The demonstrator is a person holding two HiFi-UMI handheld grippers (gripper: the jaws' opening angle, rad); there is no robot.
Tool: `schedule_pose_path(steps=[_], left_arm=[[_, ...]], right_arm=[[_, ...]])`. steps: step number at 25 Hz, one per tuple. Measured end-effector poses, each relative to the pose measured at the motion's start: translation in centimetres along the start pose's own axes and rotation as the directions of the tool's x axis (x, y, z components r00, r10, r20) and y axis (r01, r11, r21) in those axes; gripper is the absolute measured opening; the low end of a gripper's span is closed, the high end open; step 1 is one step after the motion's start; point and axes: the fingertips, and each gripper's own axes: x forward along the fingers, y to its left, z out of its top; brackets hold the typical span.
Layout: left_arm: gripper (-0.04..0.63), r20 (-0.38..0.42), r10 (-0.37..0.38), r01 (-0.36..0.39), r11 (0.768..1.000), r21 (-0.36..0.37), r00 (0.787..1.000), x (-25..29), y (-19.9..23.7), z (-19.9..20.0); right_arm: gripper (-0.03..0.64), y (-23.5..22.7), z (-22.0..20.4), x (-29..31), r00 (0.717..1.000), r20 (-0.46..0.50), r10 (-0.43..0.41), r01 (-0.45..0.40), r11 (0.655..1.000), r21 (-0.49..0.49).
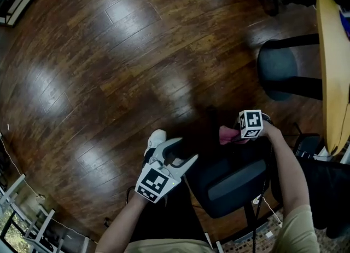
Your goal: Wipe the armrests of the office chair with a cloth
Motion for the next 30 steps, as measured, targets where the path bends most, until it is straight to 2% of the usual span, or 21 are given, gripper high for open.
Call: schedule_pose_path(steps=[2, 3, 5, 8, 10, 11, 14, 17, 20, 22, 24, 25, 28, 30], left_arm=[[0.222, 0.019, -0.003, 0.003, 1.000, 0.003, 1.000, 0.3, -0.3, 0.9], [0.222, 0.030, -0.004, 0.004, 1.000, 0.005, 1.000, 0.4, -0.4, 1.4], [0.222, 0.052, -0.007, 0.006, 1.000, 0.007, 0.999, 0.8, -0.5, 2.3], [0.222, 0.069, -0.006, 0.006, 1.000, 0.008, 0.998, 1.2, -0.8, 3.5], [0.222, 0.069, -0.010, 0.009, 1.000, 0.011, 0.998, 1.4, -1.2, 3.7], [0.222, 0.066, -0.009, 0.009, 1.000, 0.013, 0.998, 1.4, -1.3, 3.6], [0.222, 0.050, 0.007, -0.007, 1.000, 0.001, 0.999, 0.9, -0.7, 2.3], [0.221, 0.037, 0.019, -0.018, 1.000, -0.020, 0.999, 0.8, -0.5, 0.9], [0.221, 0.030, 0.021, -0.021, 1.000, -0.023, 0.999, 0.9, -0.4, 0.4], [0.221, 0.024, 0.020, -0.019, 0.999, -0.027, 1.000, 0.9, -0.5, 0.1], [0.221, 0.015, 0.014, -0.014, 1.000, -0.022, 1.000, 1.0, -0.5, -0.1], [0.221, 0.009, 0.011, -0.011, 1.000, -0.016, 1.000, 1.0, -0.6, -0.2], [0.221, -0.010, 0.003, -0.003, 1.000, 0.006, 1.000, 1.3, -1.0, -0.5], [0.221, -0.020, -0.003, 0.003, 1.000, 0.018, 1.000, 1.4, -1.5, -0.6]], right_arm=[[0.066, 5.1, 2.1, -3.0, 0.979, 0.100, 0.178, -0.171, 0.983, -0.070], [0.066, 7.5, 2.8, -4.2, 0.955, 0.124, 0.268, -0.257, 0.962, -0.096], [0.066, 11.4, 3.5, -5.6, 0.902, 0.115, 0.415, -0.402, 0.907, -0.123], [0.065, 13.7, 3.1, -5.5, 0.845, 0.055, 0.532, -0.525, 0.845, -0.097], [0.067, 13.8, 2.7, -5.5, 0.827, 0.050, 0.561, -0.557, 0.827, -0.075], [0.067, 13.2, 2.5, -5.3, 0.832, 0.048, 0.553, -0.550, 0.833, -0.066], [0.067, 9.6, 1.5, -3.0, 0.901, -0.003, 0.433, -0.433, 0.901, -0.042], [0.074, 6.8, -0.1, -1.2, 0.936, -0.066, 0.346, -0.348, 0.937, -0.020], [0.071, 2.0, -2.7, 1.3, 0.970, -0.191, 0.152, -0.159, 0.987, -0.020], [0.071, -1.2, -2.4, 3.1, 0.989, -0.149, 0.013, -0.013, 1.000, 0.000], [0.071, -3.6, -1.0, 4.7, 0.994, -0.068, -0.089, 0.093, 0.994, 0.055], [0.056, -4.5, -0.7, 5.3, 0.990, -0.063, -0.127, 0.131, 0.989, 0.073], [0.064, -5.9, -0.6, 5.4, 0.979, -0.092, -0.181, 0.188, 0.979, 0.076], [0.064, -6.1, 0.1, 4.1, 0.972, -0.054, -0.227, 0.230, 0.971, 0.070]])
